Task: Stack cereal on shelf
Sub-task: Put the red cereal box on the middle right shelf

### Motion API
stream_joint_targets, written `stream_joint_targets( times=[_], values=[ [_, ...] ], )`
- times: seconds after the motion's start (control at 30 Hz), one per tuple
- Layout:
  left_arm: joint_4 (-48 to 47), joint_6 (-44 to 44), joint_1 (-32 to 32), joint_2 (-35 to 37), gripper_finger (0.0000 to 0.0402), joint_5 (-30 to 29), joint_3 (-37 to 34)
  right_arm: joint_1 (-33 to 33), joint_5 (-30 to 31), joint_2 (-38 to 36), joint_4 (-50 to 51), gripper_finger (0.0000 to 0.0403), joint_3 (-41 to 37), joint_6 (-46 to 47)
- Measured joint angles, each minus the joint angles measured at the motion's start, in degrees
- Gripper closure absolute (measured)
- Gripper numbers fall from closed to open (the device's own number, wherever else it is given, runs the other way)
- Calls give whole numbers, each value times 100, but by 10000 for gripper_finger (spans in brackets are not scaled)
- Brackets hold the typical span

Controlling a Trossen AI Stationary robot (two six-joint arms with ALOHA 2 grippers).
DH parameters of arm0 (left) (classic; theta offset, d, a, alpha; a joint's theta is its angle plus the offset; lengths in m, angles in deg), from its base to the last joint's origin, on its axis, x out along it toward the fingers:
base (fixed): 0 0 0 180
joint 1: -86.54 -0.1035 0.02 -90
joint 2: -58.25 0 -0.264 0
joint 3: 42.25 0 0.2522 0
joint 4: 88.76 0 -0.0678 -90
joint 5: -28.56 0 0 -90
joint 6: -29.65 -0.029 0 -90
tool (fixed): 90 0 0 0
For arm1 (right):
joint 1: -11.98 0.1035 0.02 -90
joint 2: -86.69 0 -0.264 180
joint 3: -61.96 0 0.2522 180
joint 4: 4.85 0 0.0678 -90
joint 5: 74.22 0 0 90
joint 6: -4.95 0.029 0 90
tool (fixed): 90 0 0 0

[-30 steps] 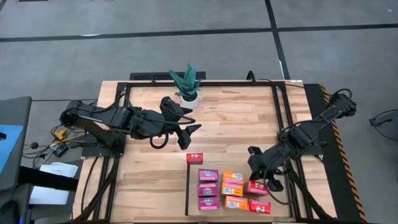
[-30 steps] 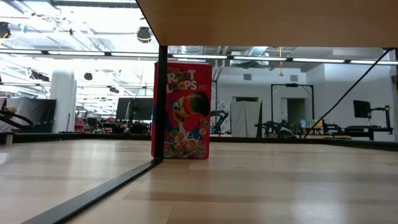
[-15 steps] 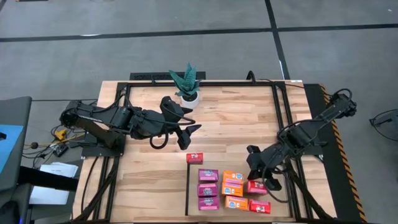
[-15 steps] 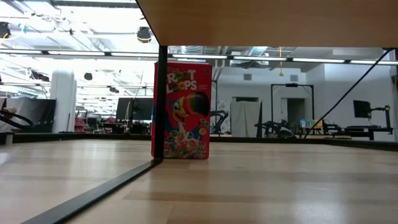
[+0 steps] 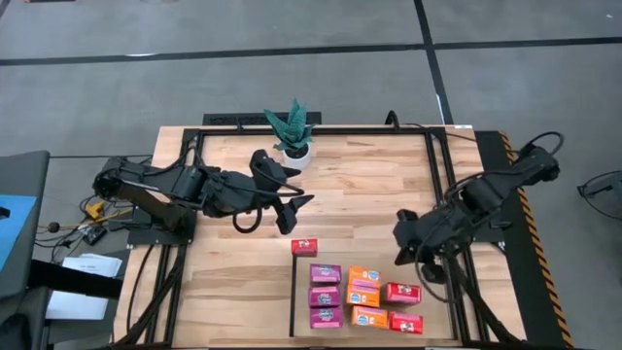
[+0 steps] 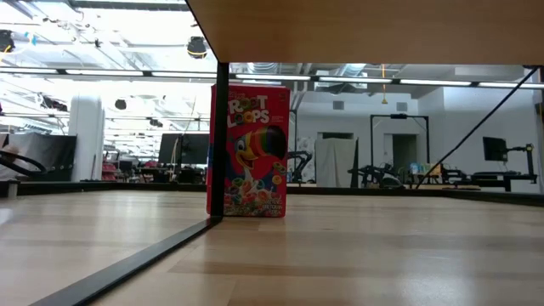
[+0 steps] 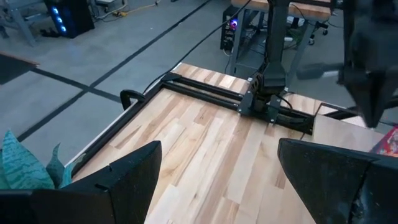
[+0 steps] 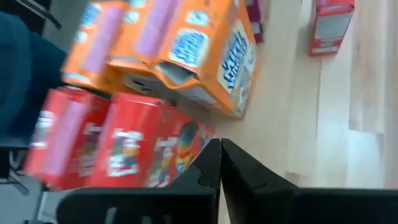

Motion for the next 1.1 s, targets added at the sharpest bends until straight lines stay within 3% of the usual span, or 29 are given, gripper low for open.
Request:
stream_joint_targets(
  times=[0.1, 0.23, 0.4, 0.6, 0.77, 1.1],
  values=[
    [5, 27, 0, 140, 89, 0, 0, 349, 48, 0, 141, 361, 375, 260],
    [15, 94, 2, 329, 89, -2, 4, 1042, 541, 0, 370, 377, 774, 999],
    [8, 125, 2, 456, 89, -2, 5, 2169, 1378, 44, 432, 396, 832, 2454],
    [-71, 86, 2, 443, 89, 4, 7, 3197, 2072, 450, 796, 380, 832, 4285],
    [-286, 97, 2, 435, 89, -6, 4, 3449, 2138, 1018, 749, 386, 832, 4977],
    [-398, 71, 2, 434, 89, -33, 4, 3216, 2124, 1693, 271, 375, 828, 4744]
  ],
)
